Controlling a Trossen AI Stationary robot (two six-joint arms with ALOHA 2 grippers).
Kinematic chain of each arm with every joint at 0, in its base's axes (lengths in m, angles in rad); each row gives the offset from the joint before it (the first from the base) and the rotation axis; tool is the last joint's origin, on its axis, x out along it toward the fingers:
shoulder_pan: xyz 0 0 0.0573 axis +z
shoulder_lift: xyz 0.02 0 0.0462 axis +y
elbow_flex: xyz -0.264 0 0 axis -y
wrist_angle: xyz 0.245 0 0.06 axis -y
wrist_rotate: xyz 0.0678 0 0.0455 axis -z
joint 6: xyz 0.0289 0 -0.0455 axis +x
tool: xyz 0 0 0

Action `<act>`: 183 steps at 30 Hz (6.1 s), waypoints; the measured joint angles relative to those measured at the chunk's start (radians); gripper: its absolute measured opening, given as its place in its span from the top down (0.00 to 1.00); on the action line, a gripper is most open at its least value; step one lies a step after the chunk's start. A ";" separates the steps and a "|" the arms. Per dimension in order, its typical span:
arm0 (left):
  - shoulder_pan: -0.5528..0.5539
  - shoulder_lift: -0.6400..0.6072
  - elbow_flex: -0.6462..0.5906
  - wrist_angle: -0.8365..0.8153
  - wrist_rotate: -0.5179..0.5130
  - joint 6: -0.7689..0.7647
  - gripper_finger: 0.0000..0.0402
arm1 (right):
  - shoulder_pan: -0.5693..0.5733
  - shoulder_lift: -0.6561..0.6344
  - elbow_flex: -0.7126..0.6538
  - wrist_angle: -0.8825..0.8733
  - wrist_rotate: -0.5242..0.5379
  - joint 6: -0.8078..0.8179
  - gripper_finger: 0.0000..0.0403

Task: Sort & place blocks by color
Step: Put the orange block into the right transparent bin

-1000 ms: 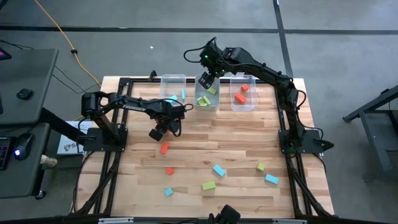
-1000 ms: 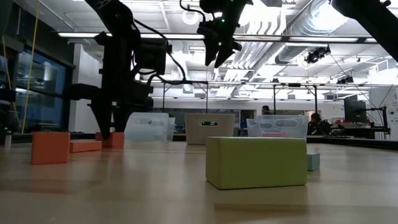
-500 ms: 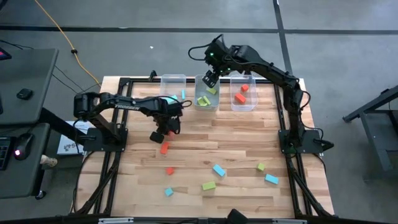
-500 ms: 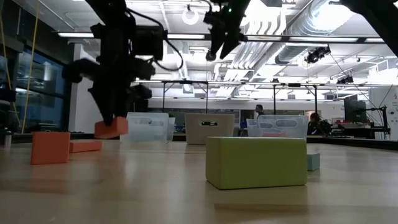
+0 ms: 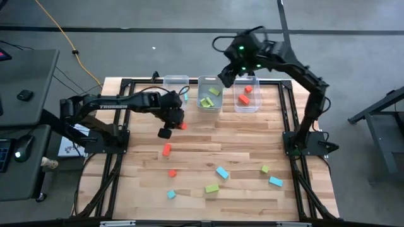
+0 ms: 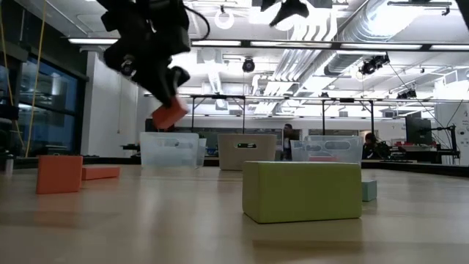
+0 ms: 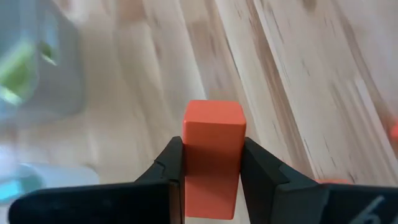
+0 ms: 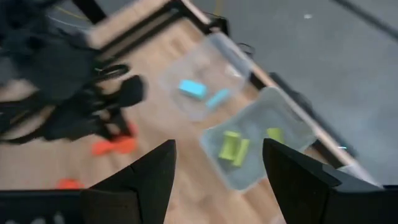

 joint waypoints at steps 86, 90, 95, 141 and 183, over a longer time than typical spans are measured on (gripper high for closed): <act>0.118 -0.047 0.229 1.131 0.254 -0.765 0.82 | 0.232 -0.026 -0.002 0.368 -0.010 -0.147 0.45; 0.118 -0.047 0.229 1.131 0.253 -0.765 0.82 | 0.232 -0.023 -0.002 0.357 -0.010 -0.155 0.58; 0.118 -0.047 0.229 1.125 0.251 -0.766 0.81 | 0.232 -0.021 -0.002 0.356 -0.011 -0.162 0.73; 0.259 -0.103 0.228 0.824 0.336 -0.717 0.45 | 0.055 -0.042 -0.067 -0.072 0.312 -0.077 0.73; 0.257 -0.111 0.228 0.360 0.318 -0.555 0.45 | -0.293 -0.042 -1.001 0.251 0.079 0.058 0.73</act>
